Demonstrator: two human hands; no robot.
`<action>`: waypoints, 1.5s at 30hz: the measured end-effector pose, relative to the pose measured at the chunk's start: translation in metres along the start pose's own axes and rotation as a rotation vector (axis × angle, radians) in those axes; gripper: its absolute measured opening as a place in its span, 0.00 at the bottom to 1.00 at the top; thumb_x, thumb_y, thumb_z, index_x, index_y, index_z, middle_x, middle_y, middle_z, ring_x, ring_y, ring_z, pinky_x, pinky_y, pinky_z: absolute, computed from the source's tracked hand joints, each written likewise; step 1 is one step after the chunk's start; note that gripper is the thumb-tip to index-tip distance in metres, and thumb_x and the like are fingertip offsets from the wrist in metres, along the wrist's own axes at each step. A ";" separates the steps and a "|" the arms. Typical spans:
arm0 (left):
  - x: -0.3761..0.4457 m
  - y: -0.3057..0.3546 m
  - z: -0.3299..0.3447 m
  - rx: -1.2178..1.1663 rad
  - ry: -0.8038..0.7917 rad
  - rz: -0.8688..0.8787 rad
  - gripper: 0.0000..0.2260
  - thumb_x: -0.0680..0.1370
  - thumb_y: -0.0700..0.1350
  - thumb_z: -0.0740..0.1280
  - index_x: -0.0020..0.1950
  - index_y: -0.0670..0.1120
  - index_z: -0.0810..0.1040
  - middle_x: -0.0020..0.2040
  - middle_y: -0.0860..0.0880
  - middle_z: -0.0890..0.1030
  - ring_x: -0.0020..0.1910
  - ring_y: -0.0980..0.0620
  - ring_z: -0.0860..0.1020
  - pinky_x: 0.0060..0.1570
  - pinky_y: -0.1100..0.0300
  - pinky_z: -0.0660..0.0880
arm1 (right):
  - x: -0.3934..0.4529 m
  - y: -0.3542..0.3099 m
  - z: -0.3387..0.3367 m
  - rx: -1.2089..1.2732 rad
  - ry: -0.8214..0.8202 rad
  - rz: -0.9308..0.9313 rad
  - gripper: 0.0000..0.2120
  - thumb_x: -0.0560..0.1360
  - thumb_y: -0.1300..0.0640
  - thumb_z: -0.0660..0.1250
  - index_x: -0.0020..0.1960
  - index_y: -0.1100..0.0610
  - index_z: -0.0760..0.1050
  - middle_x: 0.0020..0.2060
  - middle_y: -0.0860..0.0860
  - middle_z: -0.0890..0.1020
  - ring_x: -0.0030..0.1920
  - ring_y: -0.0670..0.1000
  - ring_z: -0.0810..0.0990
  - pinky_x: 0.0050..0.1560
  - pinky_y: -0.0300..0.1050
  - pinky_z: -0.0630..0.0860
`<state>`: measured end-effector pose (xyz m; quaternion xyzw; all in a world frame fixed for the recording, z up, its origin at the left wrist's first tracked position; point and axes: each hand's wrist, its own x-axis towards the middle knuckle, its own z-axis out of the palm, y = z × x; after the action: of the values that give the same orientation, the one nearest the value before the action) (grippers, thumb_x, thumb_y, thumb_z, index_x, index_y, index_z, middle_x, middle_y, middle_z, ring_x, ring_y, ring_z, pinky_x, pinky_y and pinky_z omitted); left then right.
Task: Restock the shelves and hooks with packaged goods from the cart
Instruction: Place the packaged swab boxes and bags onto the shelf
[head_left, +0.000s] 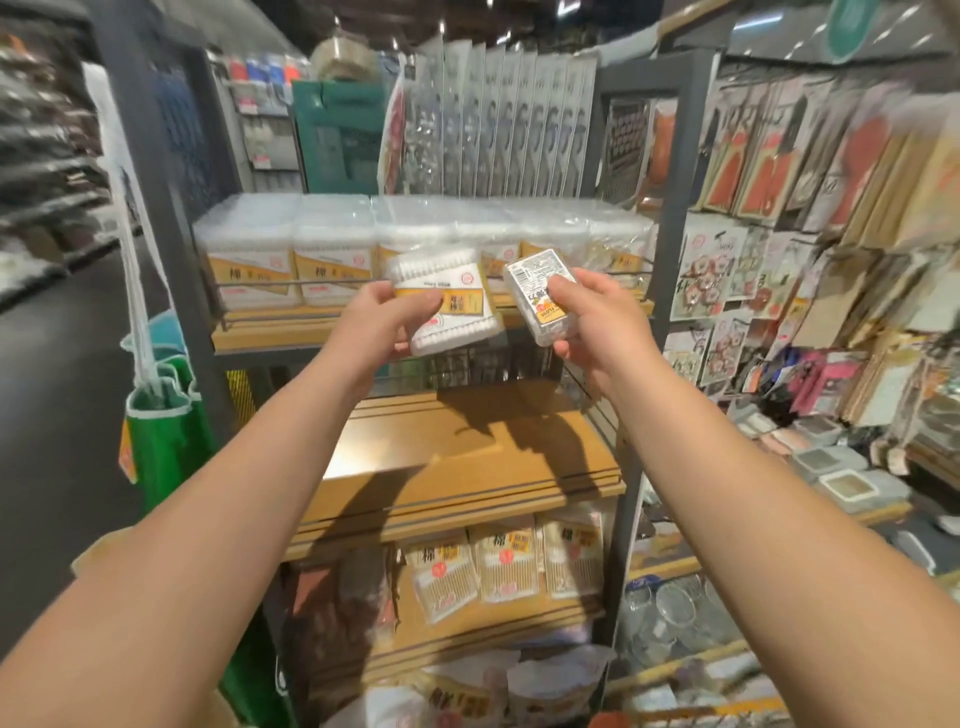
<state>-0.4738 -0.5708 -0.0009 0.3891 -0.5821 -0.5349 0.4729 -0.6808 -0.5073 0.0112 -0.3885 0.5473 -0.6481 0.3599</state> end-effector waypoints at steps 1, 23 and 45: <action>-0.001 0.002 -0.001 0.012 -0.014 0.011 0.33 0.71 0.51 0.75 0.71 0.41 0.67 0.61 0.46 0.80 0.53 0.51 0.83 0.48 0.54 0.79 | 0.003 -0.005 0.000 0.002 0.001 -0.010 0.18 0.77 0.53 0.69 0.66 0.54 0.74 0.54 0.52 0.83 0.40 0.50 0.82 0.24 0.35 0.72; 0.154 0.099 0.007 0.230 -0.143 0.193 0.28 0.74 0.35 0.73 0.69 0.46 0.63 0.61 0.43 0.78 0.56 0.47 0.81 0.51 0.56 0.81 | 0.089 -0.066 0.005 -0.072 0.093 -0.061 0.05 0.78 0.54 0.68 0.51 0.54 0.76 0.43 0.50 0.80 0.37 0.48 0.77 0.29 0.39 0.73; 0.093 0.069 0.047 0.548 -0.461 0.440 0.30 0.71 0.57 0.72 0.70 0.59 0.67 0.71 0.52 0.71 0.61 0.54 0.74 0.63 0.53 0.73 | 0.064 -0.057 0.001 0.022 -0.064 0.133 0.11 0.77 0.48 0.69 0.50 0.56 0.77 0.37 0.51 0.82 0.29 0.46 0.75 0.19 0.34 0.65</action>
<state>-0.5390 -0.6392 0.0805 0.2369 -0.8627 -0.3196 0.3123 -0.7099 -0.5566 0.0752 -0.3678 0.5529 -0.6161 0.4236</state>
